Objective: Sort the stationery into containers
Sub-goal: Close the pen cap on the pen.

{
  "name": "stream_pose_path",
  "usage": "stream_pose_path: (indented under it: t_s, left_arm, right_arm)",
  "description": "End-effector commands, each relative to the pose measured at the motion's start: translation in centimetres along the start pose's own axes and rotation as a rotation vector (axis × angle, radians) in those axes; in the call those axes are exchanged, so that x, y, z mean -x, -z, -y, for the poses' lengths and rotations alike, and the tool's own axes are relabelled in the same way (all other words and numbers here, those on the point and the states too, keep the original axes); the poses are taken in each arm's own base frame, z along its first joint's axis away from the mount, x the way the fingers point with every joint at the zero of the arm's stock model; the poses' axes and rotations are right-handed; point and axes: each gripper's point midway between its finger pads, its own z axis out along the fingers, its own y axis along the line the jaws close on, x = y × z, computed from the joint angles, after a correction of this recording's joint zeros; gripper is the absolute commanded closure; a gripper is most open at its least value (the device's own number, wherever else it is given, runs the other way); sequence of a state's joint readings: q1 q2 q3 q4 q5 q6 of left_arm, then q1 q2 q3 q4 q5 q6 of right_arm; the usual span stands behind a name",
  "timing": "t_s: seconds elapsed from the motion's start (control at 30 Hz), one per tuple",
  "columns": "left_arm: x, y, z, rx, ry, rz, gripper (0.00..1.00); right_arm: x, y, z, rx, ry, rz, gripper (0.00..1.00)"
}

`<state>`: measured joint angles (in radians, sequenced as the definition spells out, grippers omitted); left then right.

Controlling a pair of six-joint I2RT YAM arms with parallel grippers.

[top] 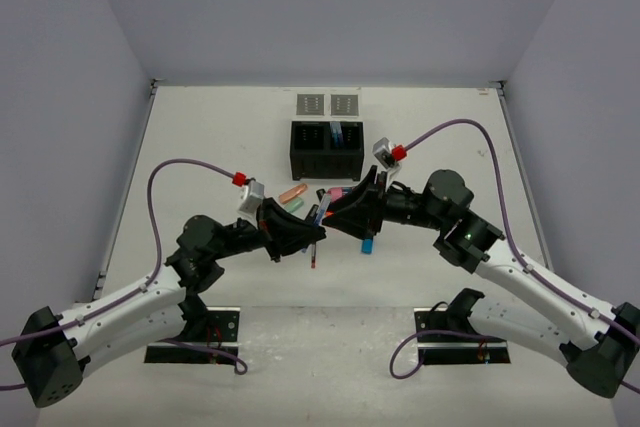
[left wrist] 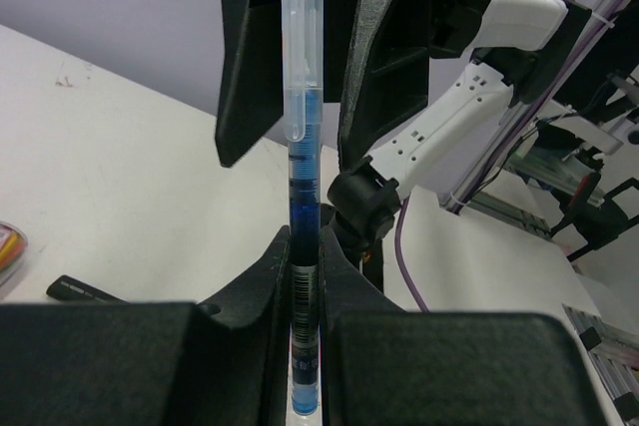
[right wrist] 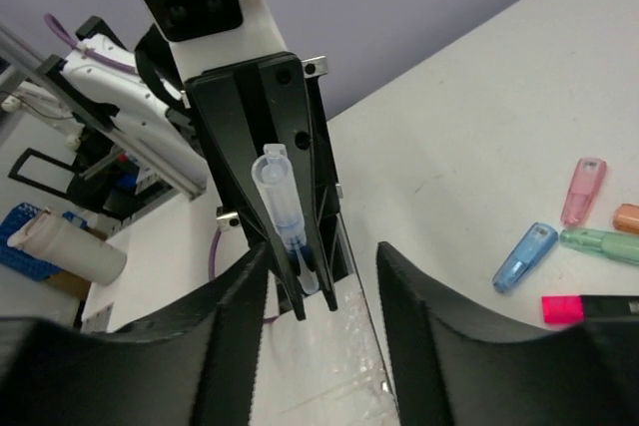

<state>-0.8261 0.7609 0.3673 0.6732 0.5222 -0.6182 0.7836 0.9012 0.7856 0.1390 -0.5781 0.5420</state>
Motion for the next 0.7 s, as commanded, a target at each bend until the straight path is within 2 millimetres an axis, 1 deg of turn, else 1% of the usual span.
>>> stream_pose_path:
  t_s: [0.0,0.17,0.23,0.3,0.33,0.43,0.53,0.67]
  left_arm:
    - [3.4,-1.0,1.3,-0.041,-0.034,0.093,1.0]
    - [3.6,-1.3,1.2,-0.042,-0.033,0.09,1.0]
    - [3.6,-1.2,1.2,-0.042,-0.033,0.088,1.0]
    - [3.4,-1.2,1.2,-0.043,-0.03,0.084,1.0]
    - [3.4,-1.2,1.2,-0.045,-0.03,0.082,1.0]
    - [3.4,-1.2,1.3,-0.046,-0.029,0.083,1.0]
    - [3.3,-1.2,1.0,-0.036,-0.03,0.078,1.0]
    - [3.1,-1.3,0.7,-0.026,-0.032,0.074,1.0]
  right_arm:
    - [1.9,-0.4,-2.1,0.084,0.053,0.071,0.55]
    - [2.9,-0.4,-1.3,0.033,0.061,0.124,0.52]
    - [3.8,-0.3,-0.7,-0.019,0.06,0.164,0.5]
    - [4.8,-0.2,0.2,-0.082,0.044,0.208,0.5]
    - [4.9,-0.1,0.5,-0.098,0.035,0.222,0.5]
    - [5.8,0.0,0.2,-0.091,0.023,0.265,0.5]
    - [6.3,-0.3,-0.7,-0.049,0.018,0.26,0.53]
    - [6.2,-0.6,-1.1,-0.018,0.01,0.248,0.65]
